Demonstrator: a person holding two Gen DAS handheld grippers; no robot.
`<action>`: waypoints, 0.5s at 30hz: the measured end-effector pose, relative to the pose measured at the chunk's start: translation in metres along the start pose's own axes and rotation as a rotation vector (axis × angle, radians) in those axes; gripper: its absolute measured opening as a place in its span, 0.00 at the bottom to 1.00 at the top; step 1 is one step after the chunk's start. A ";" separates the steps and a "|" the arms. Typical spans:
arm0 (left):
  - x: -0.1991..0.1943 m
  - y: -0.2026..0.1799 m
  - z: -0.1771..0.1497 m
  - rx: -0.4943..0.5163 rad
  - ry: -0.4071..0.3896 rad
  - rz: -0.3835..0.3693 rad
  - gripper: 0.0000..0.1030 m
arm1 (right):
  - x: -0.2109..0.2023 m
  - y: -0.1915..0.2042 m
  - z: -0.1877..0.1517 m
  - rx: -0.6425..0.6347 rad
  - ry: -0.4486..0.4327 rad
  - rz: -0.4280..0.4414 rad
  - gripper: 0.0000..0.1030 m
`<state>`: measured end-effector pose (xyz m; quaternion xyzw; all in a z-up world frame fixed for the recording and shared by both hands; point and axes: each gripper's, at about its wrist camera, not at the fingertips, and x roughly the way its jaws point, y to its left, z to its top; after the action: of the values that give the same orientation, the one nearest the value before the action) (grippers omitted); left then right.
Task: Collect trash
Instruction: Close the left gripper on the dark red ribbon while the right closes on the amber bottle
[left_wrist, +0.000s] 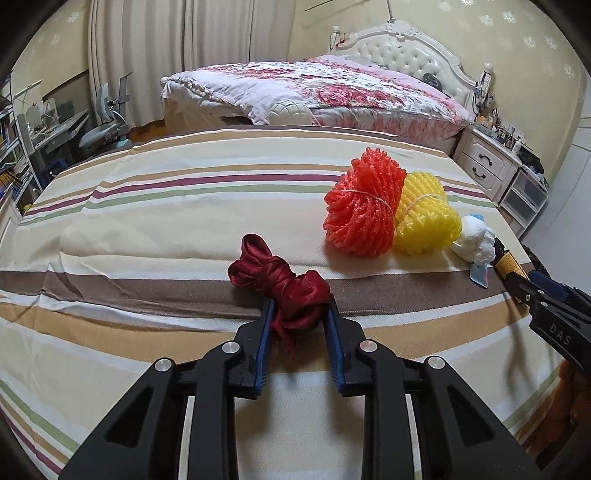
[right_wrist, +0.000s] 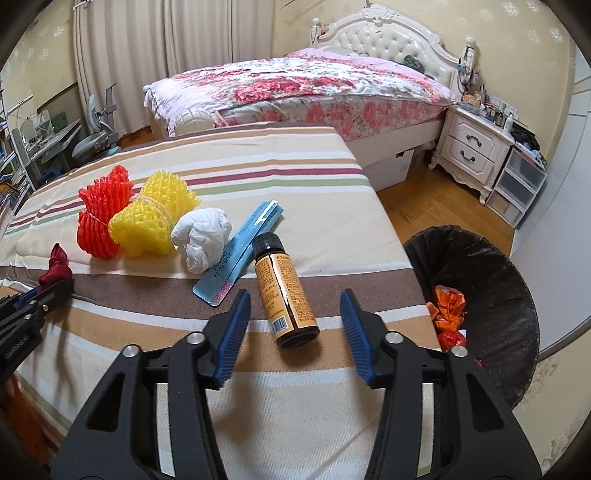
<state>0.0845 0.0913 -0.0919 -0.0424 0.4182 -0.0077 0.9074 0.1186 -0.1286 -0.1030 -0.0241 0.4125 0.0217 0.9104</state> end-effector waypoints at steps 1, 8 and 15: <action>-0.001 0.002 0.000 -0.003 -0.001 -0.002 0.26 | 0.002 -0.001 0.000 0.001 0.008 0.004 0.37; -0.006 0.014 -0.003 -0.031 -0.005 -0.028 0.26 | 0.004 0.001 -0.001 -0.003 0.017 0.006 0.26; -0.009 0.013 -0.006 -0.025 -0.011 -0.018 0.26 | 0.000 0.000 -0.005 0.015 0.010 0.018 0.23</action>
<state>0.0740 0.1043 -0.0895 -0.0573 0.4127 -0.0102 0.9090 0.1153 -0.1286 -0.1062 -0.0138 0.4176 0.0268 0.9081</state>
